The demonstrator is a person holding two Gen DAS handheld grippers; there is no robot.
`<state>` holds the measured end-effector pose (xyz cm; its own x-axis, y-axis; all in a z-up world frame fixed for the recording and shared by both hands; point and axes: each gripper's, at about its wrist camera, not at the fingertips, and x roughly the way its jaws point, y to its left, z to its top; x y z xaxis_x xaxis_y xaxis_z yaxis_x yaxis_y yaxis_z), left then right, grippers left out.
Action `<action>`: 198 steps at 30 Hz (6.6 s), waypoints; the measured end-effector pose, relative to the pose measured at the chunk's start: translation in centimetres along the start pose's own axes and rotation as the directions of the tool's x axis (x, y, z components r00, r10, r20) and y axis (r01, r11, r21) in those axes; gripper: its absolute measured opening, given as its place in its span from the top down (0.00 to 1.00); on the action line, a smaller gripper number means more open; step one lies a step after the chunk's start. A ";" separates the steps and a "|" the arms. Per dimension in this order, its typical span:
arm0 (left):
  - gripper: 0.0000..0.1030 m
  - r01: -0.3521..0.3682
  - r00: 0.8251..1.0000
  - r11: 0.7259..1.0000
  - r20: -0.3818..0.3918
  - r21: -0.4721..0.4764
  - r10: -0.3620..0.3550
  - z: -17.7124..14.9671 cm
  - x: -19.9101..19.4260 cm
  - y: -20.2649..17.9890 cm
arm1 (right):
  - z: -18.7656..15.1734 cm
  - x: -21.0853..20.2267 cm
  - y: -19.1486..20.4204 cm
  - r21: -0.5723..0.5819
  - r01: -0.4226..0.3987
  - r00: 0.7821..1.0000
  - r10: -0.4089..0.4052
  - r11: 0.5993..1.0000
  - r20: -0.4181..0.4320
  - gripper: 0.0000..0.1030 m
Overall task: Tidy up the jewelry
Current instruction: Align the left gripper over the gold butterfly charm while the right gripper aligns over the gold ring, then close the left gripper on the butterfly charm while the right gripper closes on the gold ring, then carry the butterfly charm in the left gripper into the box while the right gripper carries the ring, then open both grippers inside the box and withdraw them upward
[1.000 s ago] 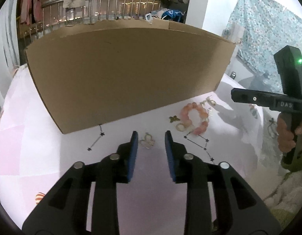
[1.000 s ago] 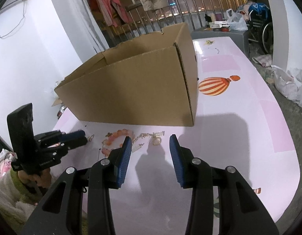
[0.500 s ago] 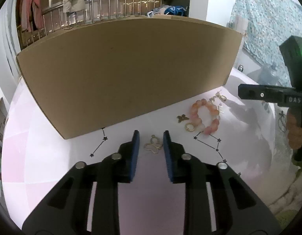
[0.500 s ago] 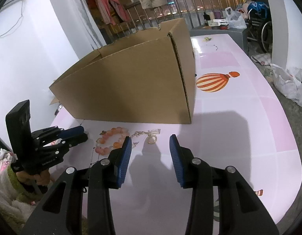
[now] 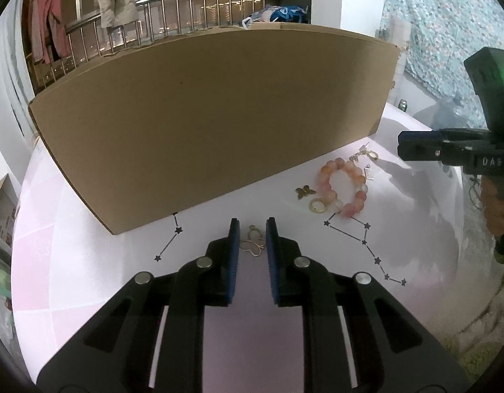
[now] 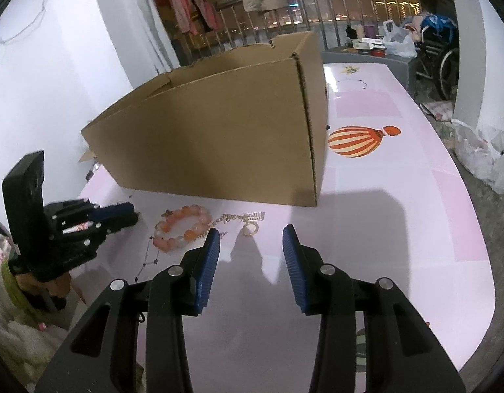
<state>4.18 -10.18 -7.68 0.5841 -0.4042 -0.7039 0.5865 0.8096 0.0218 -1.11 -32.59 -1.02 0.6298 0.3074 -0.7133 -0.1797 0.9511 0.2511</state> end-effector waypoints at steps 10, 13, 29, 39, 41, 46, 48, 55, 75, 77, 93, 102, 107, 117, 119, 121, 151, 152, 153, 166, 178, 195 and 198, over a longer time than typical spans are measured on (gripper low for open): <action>0.86 0.002 1.000 1.000 0.003 -0.002 -0.002 0.0 0.1 0.0 | 0.2 1.1 0.9 -0.129 0.026 0.999 -0.029 0.991 -0.021 0.76; 0.86 0.004 1.000 1.000 0.003 -0.002 -0.004 0.0 0.0 0.0 | 0.4 1.8 1.1 -0.158 0.022 0.999 -0.028 0.987 -0.037 0.79; 0.86 0.004 1.000 1.000 0.004 -0.002 -0.004 0.0 -0.1 0.0 | 1.4 3.0 1.9 -0.222 0.017 0.998 -0.029 0.975 -0.053 0.89; 0.86 0.008 1.000 1.000 0.006 -0.002 -0.008 0.1 0.0 0.1 | 1.1 2.8 1.7 -0.195 0.020 0.998 -0.030 0.981 -0.048 0.89; 0.86 0.007 1.000 1.000 0.006 -0.001 -0.007 0.0 -0.1 0.1 | 1.1 2.6 1.7 -0.190 0.022 0.999 -0.031 0.982 -0.044 0.89; 0.86 0.007 1.000 1.000 0.009 0.004 -0.007 0.1 -0.2 0.0 | 1.1 1.9 1.6 -0.172 0.027 0.999 -0.032 0.985 -0.031 0.89; 0.86 0.007 1.000 1.000 0.009 0.005 -0.007 0.2 -0.2 0.0 | 1.1 1.7 1.5 -0.167 0.028 0.999 -0.033 0.986 -0.026 0.89; 0.86 0.009 1.000 1.000 0.008 0.010 -0.009 0.1 -0.2 0.0 | 1.0 1.2 1.5 -0.140 0.028 0.999 -0.030 0.990 -0.012 0.89; 0.84 0.026 1.000 1.000 -0.007 0.001 -0.026 0.0 -0.5 -0.3 | 1.3 1.0 1.4 -0.135 0.033 0.999 -0.033 0.990 0.002 0.89; 0.76 0.012 1.000 1.000 -0.011 0.002 -0.012 -0.1 -0.5 -0.5 | 1.3 1.0 1.4 -0.133 0.031 1.000 -0.031 0.991 0.001 0.89; 0.85 -0.038 0.999 0.999 -0.031 -0.039 0.037 0.0 0.3 -1.1 | 1.4 1.0 1.3 -0.130 0.029 1.000 -0.028 0.991 0.003 0.89; 0.85 -0.039 0.999 0.999 -0.034 -0.028 0.038 0.1 0.1 -1.0 | 1.3 1.1 1.1 -0.130 0.030 1.000 -0.029 0.991 0.006 0.89; 0.85 -0.035 0.999 0.999 -0.033 -0.029 0.034 0.0 0.0 -0.9 | 1.3 1.0 1.2 -0.131 0.031 1.000 -0.030 0.991 0.008 0.89; 0.85 -0.035 0.999 0.999 -0.026 -0.027 0.035 0.0 -0.3 -0.8 | 1.7 0.9 1.3 -0.130 0.032 0.999 -0.030 0.991 0.013 0.89; 0.85 -0.036 0.999 0.999 -0.021 -0.026 0.035 0.0 -0.4 -0.7 | 1.7 0.8 1.4 -0.131 0.031 0.999 -0.030 0.991 0.015 0.89; 0.85 -0.037 0.999 0.999 -0.013 -0.023 0.037 0.1 -0.7 -0.7 | 1.6 0.7 1.6 -0.132 0.031 0.999 -0.029 0.991 0.019 0.89; 0.85 -0.051 0.972 0.998 0.230 0.046 0.039 3.5 -9.8 -2.1 | 4.1 -5.5 4.2 -0.207 0.018 0.983 0.021 0.978 0.183 0.89; 0.85 -0.052 0.969 0.998 0.245 0.048 0.038 3.9 -10.3 -2.0 | 4.5 -5.8 4.3 -0.216 0.017 0.981 0.026 0.976 0.193 0.89; 0.85 -0.048 0.966 0.998 0.256 0.048 0.034 4.3 -10.7 -1.9 | 4.9 -6.1 4.5 -0.224 0.016 0.979 0.030 0.974 0.201 0.89; 0.85 -0.059 0.939 0.996 0.342 0.067 0.032 10.1 -10.8 1.5 | 10.9 -5.7 4.9 -0.308 0.006 0.963 0.077 0.951 0.257 0.89; 0.85 -0.019 0.985 1.000 0.169 -0.013 0.021 12.8 -2.3 6.7 | 14.8 0.7 3.0 -0.258 -0.042 0.992 0.072 0.965 0.106 0.89; 0.66 -0.027 0.987 0.998 0.156 -0.056 0.036 12.6 -1.3 7.7 | 15.5 0.6 0.7 -0.160 -0.031 0.991 0.051 0.987 0.122 0.79; 0.63 -0.029 0.984 0.997 0.175 -0.065 0.040 12.5 -2.0 7.7 | 15.3 -0.3 0.5 -0.151 -0.028 0.989 0.050 0.988 0.138 0.78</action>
<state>14.53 -8.41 2.80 0.6963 -0.4398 -0.5672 0.5316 0.8470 -0.0042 10.17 -32.67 9.29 0.7185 0.3471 -0.6028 -0.3099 0.9356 0.1693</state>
